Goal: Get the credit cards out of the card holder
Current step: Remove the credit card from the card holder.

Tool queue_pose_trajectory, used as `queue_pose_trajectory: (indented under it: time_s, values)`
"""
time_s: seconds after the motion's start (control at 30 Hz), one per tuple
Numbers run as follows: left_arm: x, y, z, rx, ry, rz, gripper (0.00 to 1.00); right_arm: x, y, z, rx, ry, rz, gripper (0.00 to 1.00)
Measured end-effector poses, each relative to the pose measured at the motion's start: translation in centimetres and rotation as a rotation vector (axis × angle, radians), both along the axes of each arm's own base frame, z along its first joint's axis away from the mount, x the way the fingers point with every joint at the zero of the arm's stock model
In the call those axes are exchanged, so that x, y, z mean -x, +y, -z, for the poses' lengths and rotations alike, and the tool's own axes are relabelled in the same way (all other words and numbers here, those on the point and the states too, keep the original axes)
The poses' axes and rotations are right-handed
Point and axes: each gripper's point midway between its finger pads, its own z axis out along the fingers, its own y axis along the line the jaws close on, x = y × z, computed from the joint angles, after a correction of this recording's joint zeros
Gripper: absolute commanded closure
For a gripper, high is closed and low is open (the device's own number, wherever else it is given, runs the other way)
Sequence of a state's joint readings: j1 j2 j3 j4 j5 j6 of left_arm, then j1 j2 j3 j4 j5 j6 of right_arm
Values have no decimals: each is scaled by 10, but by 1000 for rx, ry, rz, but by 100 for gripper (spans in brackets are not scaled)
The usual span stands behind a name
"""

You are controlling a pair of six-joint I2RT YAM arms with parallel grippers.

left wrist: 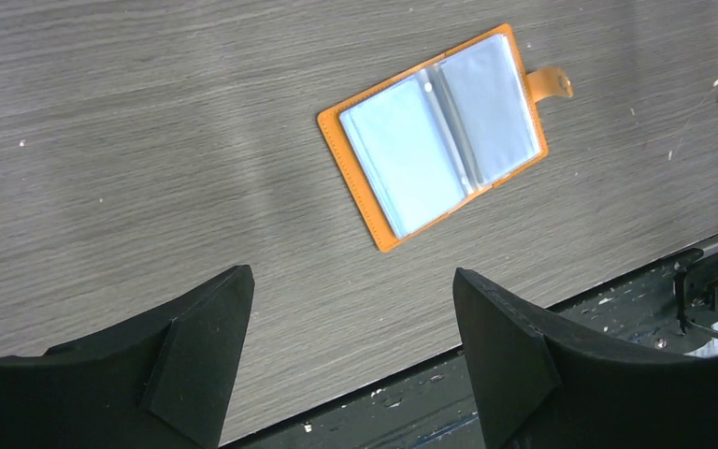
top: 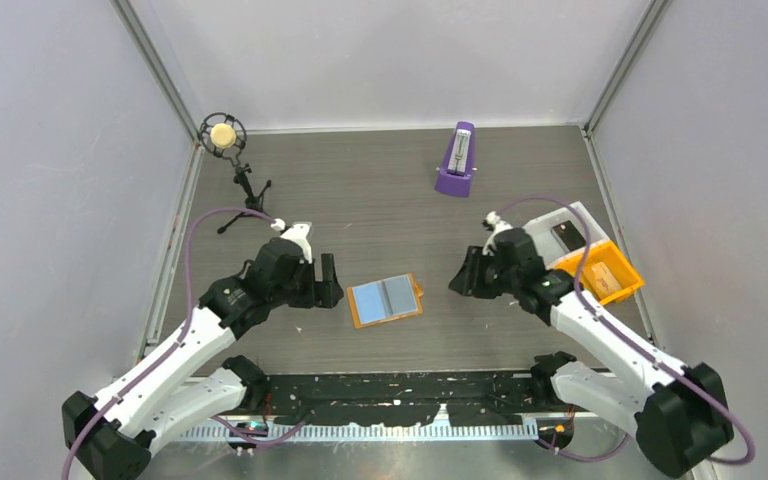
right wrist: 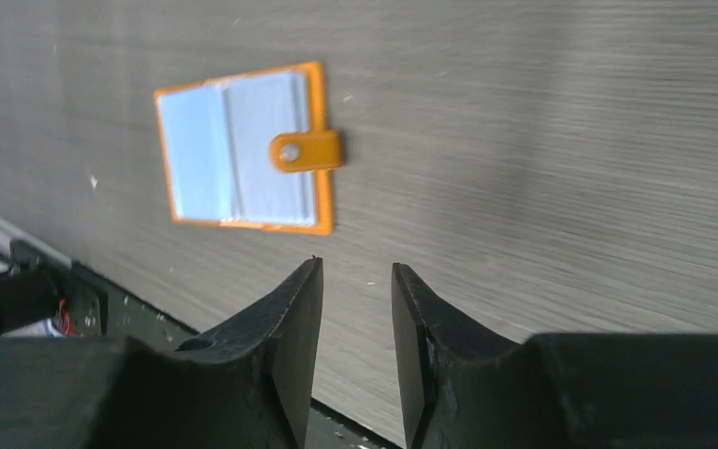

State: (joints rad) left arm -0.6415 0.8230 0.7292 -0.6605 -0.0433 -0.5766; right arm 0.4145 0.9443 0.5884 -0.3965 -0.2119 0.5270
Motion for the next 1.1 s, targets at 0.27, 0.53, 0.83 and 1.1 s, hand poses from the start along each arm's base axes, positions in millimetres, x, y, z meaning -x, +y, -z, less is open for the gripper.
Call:
queue_pose_trajectory:
  time_s: [0.27, 0.53, 0.83, 1.1]
  values:
    - [0, -2, 12, -2, 20, -2, 17, 15, 77, 17, -13, -15, -166, 51]
    - [1, -1, 22, -5, 39, -13, 16, 7, 122, 16, -23, -13, -209, 46]
    - [4, 0, 33, -10, 54, -14, 16, -9, 131, 37, 36, 36, -169, 44]
    - [6, 0, 37, 0, 62, -21, 16, -17, 124, 53, 113, 47, -139, 43]
